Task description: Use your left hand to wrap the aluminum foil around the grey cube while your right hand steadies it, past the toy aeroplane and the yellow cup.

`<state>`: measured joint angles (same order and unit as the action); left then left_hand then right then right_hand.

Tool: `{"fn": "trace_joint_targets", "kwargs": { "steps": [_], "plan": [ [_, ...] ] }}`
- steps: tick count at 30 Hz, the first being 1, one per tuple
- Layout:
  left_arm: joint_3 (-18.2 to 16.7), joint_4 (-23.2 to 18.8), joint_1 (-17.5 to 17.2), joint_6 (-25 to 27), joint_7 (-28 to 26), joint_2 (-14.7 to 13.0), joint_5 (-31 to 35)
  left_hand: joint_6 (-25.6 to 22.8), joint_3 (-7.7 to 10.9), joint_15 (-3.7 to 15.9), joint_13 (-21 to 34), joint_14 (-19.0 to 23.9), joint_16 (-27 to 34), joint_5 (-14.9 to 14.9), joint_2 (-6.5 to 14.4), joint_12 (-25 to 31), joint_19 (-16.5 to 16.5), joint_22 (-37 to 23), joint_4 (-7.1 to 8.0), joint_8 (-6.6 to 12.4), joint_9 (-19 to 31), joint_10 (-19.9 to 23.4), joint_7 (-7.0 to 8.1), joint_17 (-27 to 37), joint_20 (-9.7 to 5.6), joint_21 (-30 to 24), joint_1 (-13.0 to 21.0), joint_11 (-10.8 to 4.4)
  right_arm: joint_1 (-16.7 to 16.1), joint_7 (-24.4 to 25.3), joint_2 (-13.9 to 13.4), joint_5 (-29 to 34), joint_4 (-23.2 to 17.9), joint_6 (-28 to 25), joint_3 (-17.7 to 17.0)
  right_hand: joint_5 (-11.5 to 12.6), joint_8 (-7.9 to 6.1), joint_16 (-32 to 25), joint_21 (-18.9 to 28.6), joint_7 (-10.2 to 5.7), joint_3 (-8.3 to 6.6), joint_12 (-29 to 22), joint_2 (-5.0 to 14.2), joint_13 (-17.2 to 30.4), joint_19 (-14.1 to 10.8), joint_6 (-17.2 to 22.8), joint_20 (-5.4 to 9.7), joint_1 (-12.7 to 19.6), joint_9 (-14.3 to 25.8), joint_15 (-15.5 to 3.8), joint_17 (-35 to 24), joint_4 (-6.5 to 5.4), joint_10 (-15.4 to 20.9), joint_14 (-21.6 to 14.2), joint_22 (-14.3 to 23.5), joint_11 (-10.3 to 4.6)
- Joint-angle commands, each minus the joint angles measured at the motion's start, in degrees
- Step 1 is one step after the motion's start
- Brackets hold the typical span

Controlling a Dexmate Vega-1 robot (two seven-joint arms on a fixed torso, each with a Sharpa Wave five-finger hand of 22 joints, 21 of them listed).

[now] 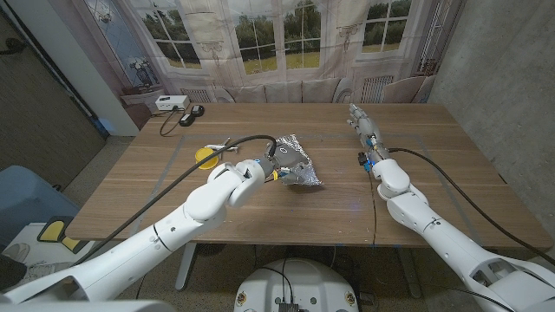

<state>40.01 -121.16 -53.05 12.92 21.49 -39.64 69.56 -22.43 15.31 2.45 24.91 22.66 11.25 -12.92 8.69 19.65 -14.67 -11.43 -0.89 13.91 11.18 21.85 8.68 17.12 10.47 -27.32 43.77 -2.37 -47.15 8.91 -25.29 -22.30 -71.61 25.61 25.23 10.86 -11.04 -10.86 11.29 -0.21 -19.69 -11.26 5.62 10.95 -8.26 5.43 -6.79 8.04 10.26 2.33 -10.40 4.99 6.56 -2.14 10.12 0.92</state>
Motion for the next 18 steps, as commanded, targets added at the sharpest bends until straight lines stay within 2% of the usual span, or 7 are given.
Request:
{"fn": "trace_joint_targets", "kwargs": {
  "steps": [1, 4, 6, 10, 13, 14, 18],
  "plan": [
    [-1.68, 4.59, -5.63, 7.2, -30.96, 4.31, -4.09, 1.24, 1.83, 1.17, -1.53, 2.71, 0.82, 1.95, 0.48, -0.82, -4.44, 0.5, 0.11, -1.52, 0.02, 2.47, -0.39, -2.25, -0.32, -1.33, -0.68, 0.27, 0.98, -0.24, 0.44, 0.35, 1.02, -0.11, 0.58, 0.35, 0.19, -0.26, 0.3, 0.14, -0.26, 0.19, -0.42, -0.05, -0.04, 0.07, -0.03, 0.16, 0.17, -0.08, -0.14, -0.32, 0.27, -0.38, 0.21, -0.13],
    [-2.67, 7.25, -6.04, 6.39, -36.38, 5.94, -10.1, 4.93, 0.19, 0.18, -3.03, 0.34, -0.14, 2.64, -1.48, -2.99, -5.95, 1.04, 1.46, -3.15, -0.18, 0.59, -0.63, -3.86, 0.27, -0.95, -4.4, 0.82, 1.28, -0.39, 0.61, 0.24, 1.32, -0.34, 0.73, 0.36, 0.18, -0.25, 0.3, 0.15, -0.26, 0.19, -0.44, -0.05, -0.04, 0.09, 0.02, 0.15, 0.17, -0.12, -0.14, -0.31, 0.27, -0.35, 0.21, -0.09],
    [-3.18, 9.16, -5.82, 4.39, -39.54, 6.46, -14.56, 7.36, -0.55, -0.47, -3.84, -1.34, -0.53, 2.59, -2.06, -4.39, -5.45, 1.2, 2.05, -3.82, -0.31, -1.21, -0.3, -4.57, 0.72, -0.16, -6.09, 1.82, 1.39, -0.23, 0.84, 0.1, 1.4, -0.52, 0.72, 0.36, 0.18, -0.25, 0.3, 0.15, -0.26, 0.18, -0.46, -0.05, -0.05, 0.08, 0.03, 0.15, 0.17, -0.14, -0.14, -0.3, 0.28, -0.37, 0.21, -0.11],
    [-3.42, 12.26, -5.16, 1.51, -42.96, 7.41, -21.89, 12.05, -1.98, -1.56, -5.88, -5.77, -1.18, 2.3, -3.2, -7.39, -3.3, 1.39, 2.94, -4.14, -0.6, -5.64, 0.2, -5.91, 0.63, 2.22, -9.18, 1.9, 1.64, -0.46, 0.86, 0.28, 1.8, -0.17, 0.89, 0.38, 0.17, -0.24, 0.3, 0.11, -0.26, 0.19, -0.49, -0.05, -0.04, 0.11, 0.01, 0.14, 0.17, -0.12, -0.14, -0.28, 0.26, -0.36, 0.21, -0.14],
    [-2.88, 13.62, -4.57, 2.15, -43.48, 8.02, -24.61, 12.84, -2.21, -1.89, -6.32, -6.39, -1.16, 2.25, -3.47, -7.58, -2.75, 1.43, 2.94, -4.14, -0.66, -5.74, 0.34, -6.16, 0.27, 2.79, -9.56, 2.01, 1.51, -0.09, 0.9, 0.06, 1.43, -0.77, 0.8, 0.38, 0.18, -0.24, 0.29, 0.09, -0.26, 0.17, -0.51, -0.05, -0.01, 0.08, -0.02, 0.13, 0.17, -0.16, -0.13, -0.27, 0.31, -0.37, 0.21, -0.16],
    [-2.73, 13.98, -4.38, 2.61, -43.32, 8.19, -25.49, 13.07, -2.38, -1.84, -6.57, -6.42, -1.06, 2.25, -3.76, -7.72, -2.79, 1.45, 2.88, -4.06, -0.7, -5.91, 0.51, -6.29, 0.39, 2.97, -9.75, 1.12, 1.48, -0.01, 0.92, 0.04, 1.41, -0.83, 0.79, 0.39, 0.18, -0.25, 0.3, 0.1, -0.25, 0.17, -0.52, -0.05, -0.04, 0.09, 0.03, 0.12, 0.17, -0.15, -0.13, -0.27, 0.31, -0.38, 0.21, -0.16],
    [-1.46, 14.27, -3.01, 7.37, -39.15, 8.57, -27.66, 14.21, -2.97, -3.4, -7.51, -7.41, -1.17, 2.26, -5.3, -8.18, -2.38, 1.51, 2.1, -3.92, -0.83, -6.65, 0.6, -6.76, 1.55, 3.93, -9.77, 0.7, 1.66, -0.53, 0.88, 0.16, 2.12, -0.11, 0.94, 0.39, 0.17, -0.25, 0.3, 0.05, -0.24, 0.16, -0.56, -0.05, -0.04, 0.1, 0.02, 0.1, 0.17, -0.18, -0.13, -0.26, 0.32, -0.4, 0.21, -0.1]
  ]
}}
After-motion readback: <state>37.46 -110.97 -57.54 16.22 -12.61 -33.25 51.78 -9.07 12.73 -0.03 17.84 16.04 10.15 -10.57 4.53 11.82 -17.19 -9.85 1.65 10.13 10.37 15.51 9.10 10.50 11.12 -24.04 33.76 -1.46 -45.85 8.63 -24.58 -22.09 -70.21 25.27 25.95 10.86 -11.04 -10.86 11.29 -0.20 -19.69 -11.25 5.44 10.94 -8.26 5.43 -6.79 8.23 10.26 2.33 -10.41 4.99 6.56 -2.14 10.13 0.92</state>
